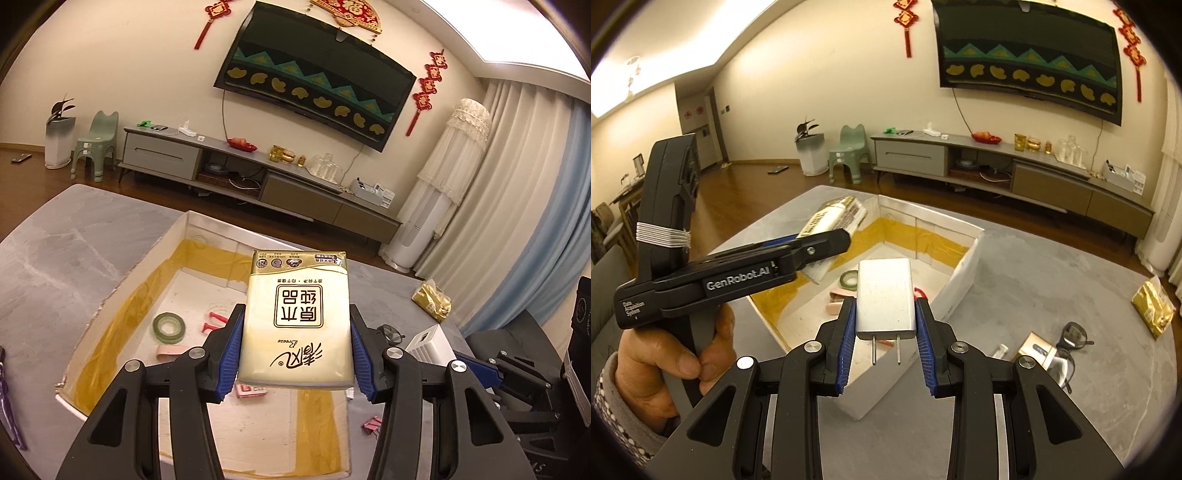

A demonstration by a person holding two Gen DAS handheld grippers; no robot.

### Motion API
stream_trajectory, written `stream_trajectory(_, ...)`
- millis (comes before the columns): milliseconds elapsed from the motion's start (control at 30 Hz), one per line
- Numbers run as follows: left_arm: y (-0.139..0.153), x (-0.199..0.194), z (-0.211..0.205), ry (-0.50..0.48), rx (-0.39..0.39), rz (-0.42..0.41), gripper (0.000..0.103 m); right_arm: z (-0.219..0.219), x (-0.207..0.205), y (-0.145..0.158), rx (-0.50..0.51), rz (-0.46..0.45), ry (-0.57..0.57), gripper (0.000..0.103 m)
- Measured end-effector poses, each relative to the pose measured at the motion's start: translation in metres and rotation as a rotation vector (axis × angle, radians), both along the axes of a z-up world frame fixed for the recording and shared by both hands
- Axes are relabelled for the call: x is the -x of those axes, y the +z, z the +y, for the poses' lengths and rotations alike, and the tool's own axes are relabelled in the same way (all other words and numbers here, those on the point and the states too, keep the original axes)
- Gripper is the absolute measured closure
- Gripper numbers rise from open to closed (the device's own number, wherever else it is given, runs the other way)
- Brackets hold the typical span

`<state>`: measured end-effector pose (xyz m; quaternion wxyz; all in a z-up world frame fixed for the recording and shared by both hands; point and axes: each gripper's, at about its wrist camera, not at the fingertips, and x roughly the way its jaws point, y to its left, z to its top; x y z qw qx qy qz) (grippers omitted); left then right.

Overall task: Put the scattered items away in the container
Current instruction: 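Carry the tissue pack and charger with both tools over the cardboard box, then open both tools to drop the tissue pack and charger inside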

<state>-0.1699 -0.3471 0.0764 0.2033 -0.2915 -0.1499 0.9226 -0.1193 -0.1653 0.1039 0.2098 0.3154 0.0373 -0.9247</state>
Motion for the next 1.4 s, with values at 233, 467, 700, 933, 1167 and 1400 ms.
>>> stream_trajectory(233, -0.001, 0.003, -0.023, 0.041, -0.014, -0.007, 0.05, -0.019, 0.011, -0.002, -0.031, -0.001, 0.034, 0.07)
stream_trajectory(467, -0.004, 0.008, -0.035, 0.071, -0.02, -0.027, 0.05, -0.034, 0.026, -0.004, -0.075, -0.007, 0.065, 0.07)
stream_trajectory(700, -0.019, 0.018, -0.035, 0.086, 0.035, -0.089, 0.05, -0.045, 0.055, -0.004, -0.131, -0.026, 0.083, 0.07)
stream_trajectory(933, -0.031, 0.021, -0.018, 0.022, 0.081, -0.13, 0.05, -0.056, 0.086, -0.004, -0.187, -0.052, 0.108, 0.07)
stream_trajectory(1167, -0.04, 0.024, -0.004, -0.015, 0.137, -0.149, 0.05, -0.064, 0.123, -0.013, -0.216, -0.116, 0.121, 0.07)
stream_trajectory(1400, -0.046, 0.027, 0.001, -0.022, 0.213, -0.152, 0.05, -0.069, 0.165, -0.024, -0.219, -0.208, 0.131, 0.07)
